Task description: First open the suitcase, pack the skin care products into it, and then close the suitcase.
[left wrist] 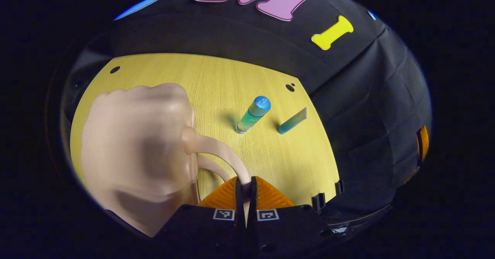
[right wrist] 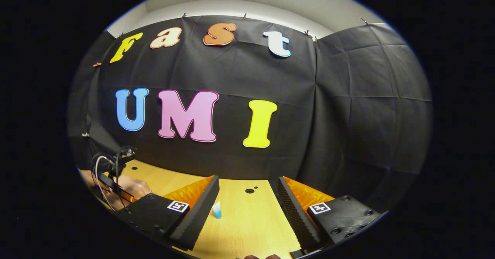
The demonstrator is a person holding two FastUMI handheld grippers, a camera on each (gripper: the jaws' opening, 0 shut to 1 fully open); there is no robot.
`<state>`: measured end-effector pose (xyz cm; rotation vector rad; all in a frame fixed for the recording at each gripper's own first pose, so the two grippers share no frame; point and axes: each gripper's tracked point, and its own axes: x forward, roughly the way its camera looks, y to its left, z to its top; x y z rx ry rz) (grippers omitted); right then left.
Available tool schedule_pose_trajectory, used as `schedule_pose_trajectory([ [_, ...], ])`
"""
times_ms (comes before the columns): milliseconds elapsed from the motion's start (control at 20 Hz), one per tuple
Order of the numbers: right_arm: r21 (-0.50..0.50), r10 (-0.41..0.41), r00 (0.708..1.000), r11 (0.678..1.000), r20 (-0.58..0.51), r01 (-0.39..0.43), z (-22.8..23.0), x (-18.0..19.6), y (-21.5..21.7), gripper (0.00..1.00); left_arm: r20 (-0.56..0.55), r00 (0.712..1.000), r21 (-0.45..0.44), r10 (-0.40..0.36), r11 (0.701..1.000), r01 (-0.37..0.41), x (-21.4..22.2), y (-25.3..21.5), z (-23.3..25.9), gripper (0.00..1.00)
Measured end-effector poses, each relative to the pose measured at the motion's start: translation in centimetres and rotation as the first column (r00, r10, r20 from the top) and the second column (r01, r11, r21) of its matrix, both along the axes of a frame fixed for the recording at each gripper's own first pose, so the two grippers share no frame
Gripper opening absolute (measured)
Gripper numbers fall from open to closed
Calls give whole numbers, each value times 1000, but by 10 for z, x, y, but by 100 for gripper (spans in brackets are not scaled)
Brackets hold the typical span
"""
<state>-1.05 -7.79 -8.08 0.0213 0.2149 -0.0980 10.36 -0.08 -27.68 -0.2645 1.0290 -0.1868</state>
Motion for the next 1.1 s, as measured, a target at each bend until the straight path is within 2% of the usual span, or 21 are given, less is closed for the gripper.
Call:
schedule_pose_trajectory([
  [250,34,51,998,998,40,-53,11,14,19,94,111,993,7,36,999,-37,-7,45,92,6],
  [400,44,95,994,994,56,-98,13,21,31,96,173,979,10,109,994,-113,-13,91,137,6],
  [500,57,129,990,990,55,-132,9,26,40,94,199,968,15,154,987,-161,-21,123,158,6],
  [700,68,194,980,978,46,-197,-4,38,64,96,262,942,89,209,967,-240,-34,200,196,6],
  [800,53,196,980,979,34,-198,-6,41,73,96,273,932,84,239,959,-270,-38,232,206,6],
  [900,37,187,981,981,53,-189,2,46,89,96,289,929,98,231,958,-268,-42,281,212,6],
  [1050,40,162,986,986,32,-163,2,52,122,94,283,920,92,269,948,-305,-43,350,197,6],
  [1100,48,164,986,985,27,-165,3,56,141,96,285,919,105,271,945,-311,-43,375,188,6],
])
